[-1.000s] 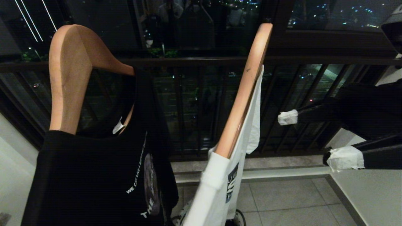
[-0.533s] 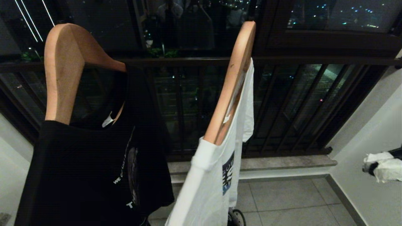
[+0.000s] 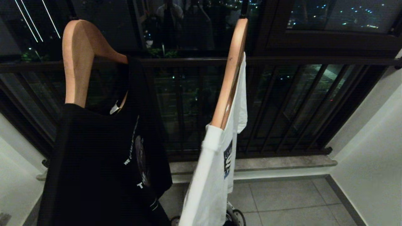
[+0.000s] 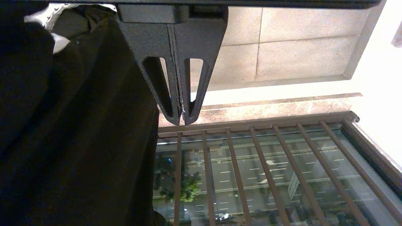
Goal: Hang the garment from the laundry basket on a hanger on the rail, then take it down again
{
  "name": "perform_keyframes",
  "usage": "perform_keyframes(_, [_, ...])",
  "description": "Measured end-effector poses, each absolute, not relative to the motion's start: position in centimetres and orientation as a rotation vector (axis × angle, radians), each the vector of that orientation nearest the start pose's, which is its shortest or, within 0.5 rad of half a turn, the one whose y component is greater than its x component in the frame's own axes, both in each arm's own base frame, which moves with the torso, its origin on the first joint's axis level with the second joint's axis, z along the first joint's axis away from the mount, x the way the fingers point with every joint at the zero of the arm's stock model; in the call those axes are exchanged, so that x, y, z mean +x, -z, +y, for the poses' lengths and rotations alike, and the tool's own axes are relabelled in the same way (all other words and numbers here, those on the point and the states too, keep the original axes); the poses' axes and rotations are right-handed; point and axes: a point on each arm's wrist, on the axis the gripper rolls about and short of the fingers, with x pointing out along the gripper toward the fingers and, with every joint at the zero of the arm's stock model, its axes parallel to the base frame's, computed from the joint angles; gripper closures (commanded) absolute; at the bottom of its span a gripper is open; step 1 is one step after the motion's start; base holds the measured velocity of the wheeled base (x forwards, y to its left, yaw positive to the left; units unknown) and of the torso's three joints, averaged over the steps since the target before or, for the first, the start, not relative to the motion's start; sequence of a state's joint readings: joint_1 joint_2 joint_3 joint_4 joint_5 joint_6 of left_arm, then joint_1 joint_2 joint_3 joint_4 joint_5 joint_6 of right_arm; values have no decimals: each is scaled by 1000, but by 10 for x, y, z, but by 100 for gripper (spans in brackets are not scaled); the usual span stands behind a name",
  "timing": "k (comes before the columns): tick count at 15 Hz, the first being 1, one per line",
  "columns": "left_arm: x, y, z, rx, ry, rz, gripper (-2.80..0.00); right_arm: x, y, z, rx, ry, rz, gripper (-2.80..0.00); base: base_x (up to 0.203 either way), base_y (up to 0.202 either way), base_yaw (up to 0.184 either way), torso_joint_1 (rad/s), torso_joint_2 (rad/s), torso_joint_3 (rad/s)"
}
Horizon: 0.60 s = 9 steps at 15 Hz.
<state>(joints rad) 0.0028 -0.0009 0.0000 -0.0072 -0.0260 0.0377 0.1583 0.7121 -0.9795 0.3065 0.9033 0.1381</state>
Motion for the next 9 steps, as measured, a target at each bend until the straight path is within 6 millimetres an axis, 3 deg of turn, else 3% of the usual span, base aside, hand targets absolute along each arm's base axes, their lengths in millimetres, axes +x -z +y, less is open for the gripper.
perform_keyframes(5, [-23,-76,-1,38,23,-9,0,-55,-294,19,188,-840,71,0,0,0,0,0,0,0])
perform_keyframes(9, [-23,-76,-1,38,23,-9,0,-94,-272,21,200,-821,93,0,0,0,0,0,0,0])
